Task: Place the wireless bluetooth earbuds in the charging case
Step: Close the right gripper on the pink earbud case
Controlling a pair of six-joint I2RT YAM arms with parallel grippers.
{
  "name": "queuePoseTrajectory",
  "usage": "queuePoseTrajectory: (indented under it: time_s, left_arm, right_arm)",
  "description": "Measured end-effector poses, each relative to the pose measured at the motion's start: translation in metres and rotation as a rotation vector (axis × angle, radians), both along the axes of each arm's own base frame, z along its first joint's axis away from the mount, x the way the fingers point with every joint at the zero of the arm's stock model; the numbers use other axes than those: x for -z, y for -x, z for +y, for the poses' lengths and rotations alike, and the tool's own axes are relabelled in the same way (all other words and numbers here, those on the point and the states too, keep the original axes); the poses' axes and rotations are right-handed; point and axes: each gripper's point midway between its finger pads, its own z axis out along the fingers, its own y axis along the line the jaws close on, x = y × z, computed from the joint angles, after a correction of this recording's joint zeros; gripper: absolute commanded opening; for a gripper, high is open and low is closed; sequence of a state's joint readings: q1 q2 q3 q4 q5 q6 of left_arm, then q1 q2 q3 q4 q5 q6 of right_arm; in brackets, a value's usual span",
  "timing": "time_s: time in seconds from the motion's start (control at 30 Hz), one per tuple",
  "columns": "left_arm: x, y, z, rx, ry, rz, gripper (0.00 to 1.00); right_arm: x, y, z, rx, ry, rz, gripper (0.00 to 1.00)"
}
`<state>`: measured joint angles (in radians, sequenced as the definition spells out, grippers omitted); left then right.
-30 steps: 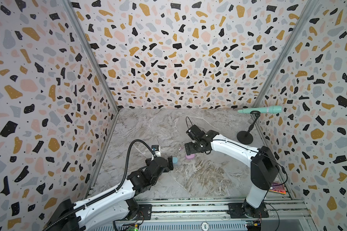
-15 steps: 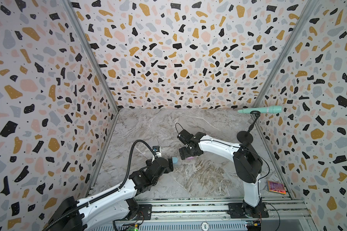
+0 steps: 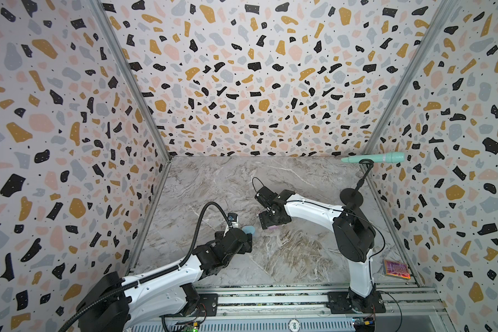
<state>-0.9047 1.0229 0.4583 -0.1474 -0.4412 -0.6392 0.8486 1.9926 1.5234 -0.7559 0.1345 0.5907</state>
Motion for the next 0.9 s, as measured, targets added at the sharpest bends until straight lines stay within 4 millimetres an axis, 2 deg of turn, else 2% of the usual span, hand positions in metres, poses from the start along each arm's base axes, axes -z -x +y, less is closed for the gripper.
queuePoseTrajectory:
  time_s: [0.4,0.9]
  left_arm:
    - [0.001,0.000,-0.002,0.012,-0.002,0.002,1.00]
    - [0.003,0.001,-0.004,0.022,-0.009,0.006,1.00]
  right_arm:
    - [0.015,-0.005,-0.005,0.019,0.007,0.032,0.80]
    - [0.017,-0.007,-0.002,0.021,-0.013,0.038,0.76]
